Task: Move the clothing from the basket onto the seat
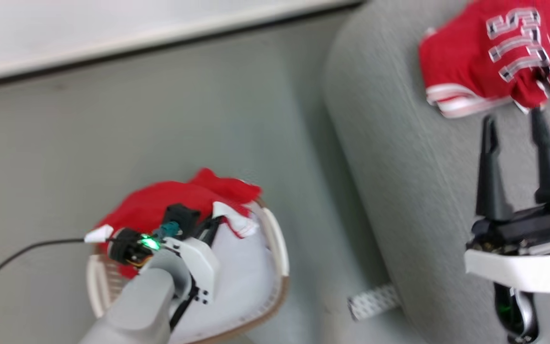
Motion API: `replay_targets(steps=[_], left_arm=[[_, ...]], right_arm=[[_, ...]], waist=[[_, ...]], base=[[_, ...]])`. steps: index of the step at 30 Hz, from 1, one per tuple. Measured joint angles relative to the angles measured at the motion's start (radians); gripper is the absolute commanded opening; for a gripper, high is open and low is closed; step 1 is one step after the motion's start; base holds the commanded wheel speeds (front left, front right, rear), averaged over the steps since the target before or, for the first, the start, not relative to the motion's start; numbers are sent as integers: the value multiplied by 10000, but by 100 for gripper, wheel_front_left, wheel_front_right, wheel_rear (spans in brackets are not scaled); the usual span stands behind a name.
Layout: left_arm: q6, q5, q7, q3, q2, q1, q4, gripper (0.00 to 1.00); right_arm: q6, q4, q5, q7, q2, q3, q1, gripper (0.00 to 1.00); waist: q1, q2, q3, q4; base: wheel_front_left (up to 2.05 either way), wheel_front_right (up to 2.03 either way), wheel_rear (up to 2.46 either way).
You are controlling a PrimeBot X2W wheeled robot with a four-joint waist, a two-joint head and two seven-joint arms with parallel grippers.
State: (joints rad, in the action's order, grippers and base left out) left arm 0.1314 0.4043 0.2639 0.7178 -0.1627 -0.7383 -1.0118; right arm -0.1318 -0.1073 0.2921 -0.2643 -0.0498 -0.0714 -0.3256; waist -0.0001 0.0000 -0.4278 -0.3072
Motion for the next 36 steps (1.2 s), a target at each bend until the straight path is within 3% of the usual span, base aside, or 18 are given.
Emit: replay_targets(steps=[16,25,36], left_arm=[[0,-46,2,-953,274,1299,3499,0],[0,96,2,-905,387,1306,4945,0],[0,639,2,-1083,424,686,6078,0]], right_arm=[[0,1377,320,2,-255,-1012,1013,100],[0,1783,686,0,-311,-1480,1550,100],[0,2322,782,2,-359,-2295,1804,100]], waist=[[-2,1,2845,2610],[-2,0,3936,3669],[-1,0,4467,4550]], base=[[0,0,0],[0,0,0],[0,0,0]])
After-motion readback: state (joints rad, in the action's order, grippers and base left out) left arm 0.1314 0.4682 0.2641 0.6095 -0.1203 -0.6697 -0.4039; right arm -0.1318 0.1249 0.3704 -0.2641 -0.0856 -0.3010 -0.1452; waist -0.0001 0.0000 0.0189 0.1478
